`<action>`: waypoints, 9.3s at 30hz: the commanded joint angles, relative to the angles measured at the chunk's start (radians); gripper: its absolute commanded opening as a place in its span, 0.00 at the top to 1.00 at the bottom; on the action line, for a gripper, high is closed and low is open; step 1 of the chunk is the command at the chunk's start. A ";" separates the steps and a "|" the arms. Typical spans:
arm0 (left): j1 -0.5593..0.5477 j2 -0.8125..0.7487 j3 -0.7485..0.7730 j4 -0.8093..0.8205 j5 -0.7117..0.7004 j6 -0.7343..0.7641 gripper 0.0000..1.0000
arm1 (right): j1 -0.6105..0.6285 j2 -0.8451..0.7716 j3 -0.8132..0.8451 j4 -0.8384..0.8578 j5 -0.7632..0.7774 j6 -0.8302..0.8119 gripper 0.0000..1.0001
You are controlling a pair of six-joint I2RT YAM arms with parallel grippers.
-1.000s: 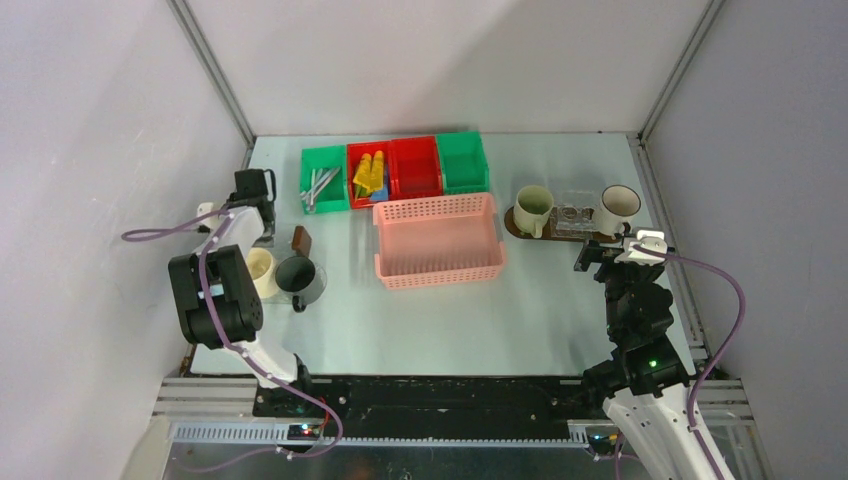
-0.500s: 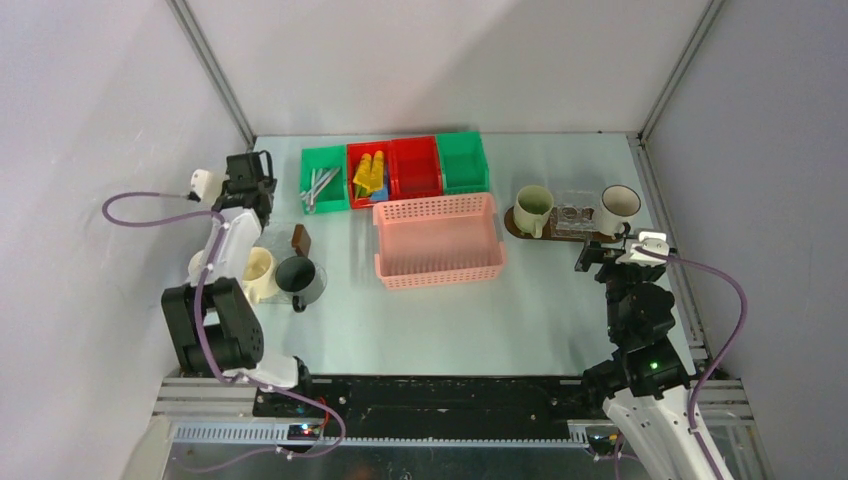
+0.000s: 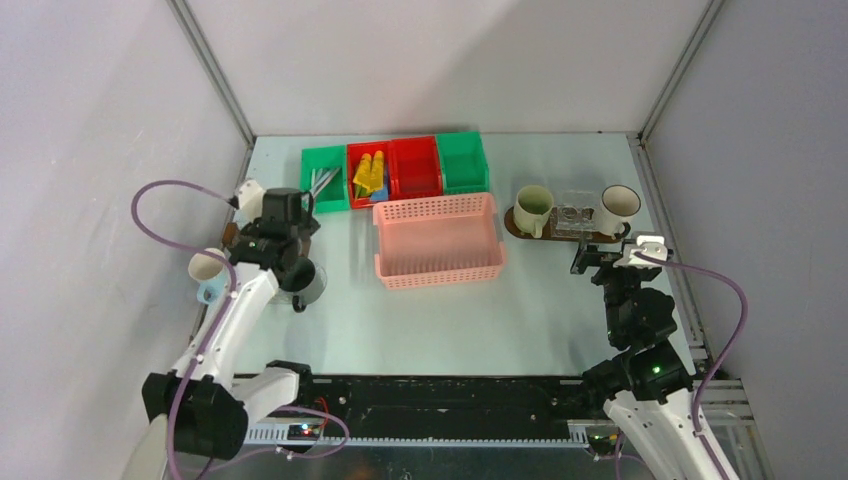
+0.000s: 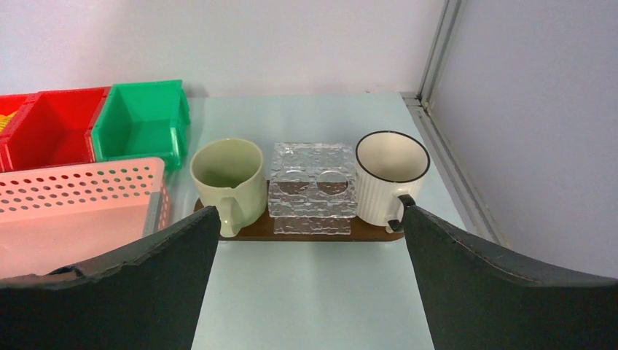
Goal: Prepare toiletry sets of a toothbrush and toothpaste on the tray
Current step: Adjust the cup on the tray, then pick up the toothpaste from the storage box.
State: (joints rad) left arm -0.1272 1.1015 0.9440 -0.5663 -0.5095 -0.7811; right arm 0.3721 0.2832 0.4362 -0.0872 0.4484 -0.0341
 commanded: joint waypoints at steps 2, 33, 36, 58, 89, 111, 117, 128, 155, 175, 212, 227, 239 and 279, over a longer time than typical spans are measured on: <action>-0.054 -0.069 -0.115 -0.064 -0.014 0.011 0.34 | 0.032 -0.017 -0.001 0.043 0.002 0.002 0.01; -0.056 0.056 -0.189 0.053 -0.061 0.076 0.85 | 0.053 -0.018 -0.002 0.036 0.018 -0.006 0.00; -0.056 0.054 -0.188 0.069 -0.058 0.120 0.91 | 0.052 -0.017 -0.002 0.037 0.016 -0.006 0.01; -0.056 0.144 -0.135 0.130 -0.004 0.180 0.94 | 0.051 -0.022 -0.002 0.033 0.020 -0.009 0.00; -0.069 0.193 0.073 0.299 0.142 0.181 0.16 | 0.033 -0.005 -0.002 0.033 0.021 -0.012 0.00; -0.095 0.706 0.442 0.458 0.246 0.148 0.43 | -0.013 0.031 -0.010 0.042 0.022 -0.026 0.01; -0.095 0.787 0.482 0.459 0.250 0.121 0.53 | -0.025 0.045 -0.014 0.041 0.024 -0.029 0.01; -0.092 0.833 0.482 0.487 0.236 0.101 0.53 | -0.030 0.088 -0.014 0.031 0.035 -0.039 0.01; -0.085 0.870 0.465 0.554 0.250 0.023 0.72 | -0.029 0.120 -0.014 0.023 0.039 -0.051 0.01; -0.086 0.569 0.399 0.471 0.403 0.059 1.00 | -0.029 0.192 0.156 -0.073 -0.062 -0.020 0.01; -0.159 -0.155 0.007 0.222 0.820 -0.075 1.00 | 0.581 0.914 0.462 0.484 -0.485 -0.547 0.18; -0.251 -0.137 -0.027 0.298 0.759 -0.285 1.00 | 0.738 1.191 0.461 0.826 -0.425 -0.731 0.31; -0.255 -0.175 -0.058 0.326 0.731 -0.378 1.00 | 0.752 1.249 0.461 0.899 -0.248 -0.743 0.59; -0.262 -0.283 -0.017 0.232 0.545 -0.199 0.22 | 0.756 1.138 0.460 0.772 -0.241 -0.667 1.00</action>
State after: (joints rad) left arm -0.3843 0.8528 0.8574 -0.3031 0.1558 -1.1145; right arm 1.1351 1.5249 0.8612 0.7212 0.2211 -0.7734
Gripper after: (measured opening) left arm 0.731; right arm 0.029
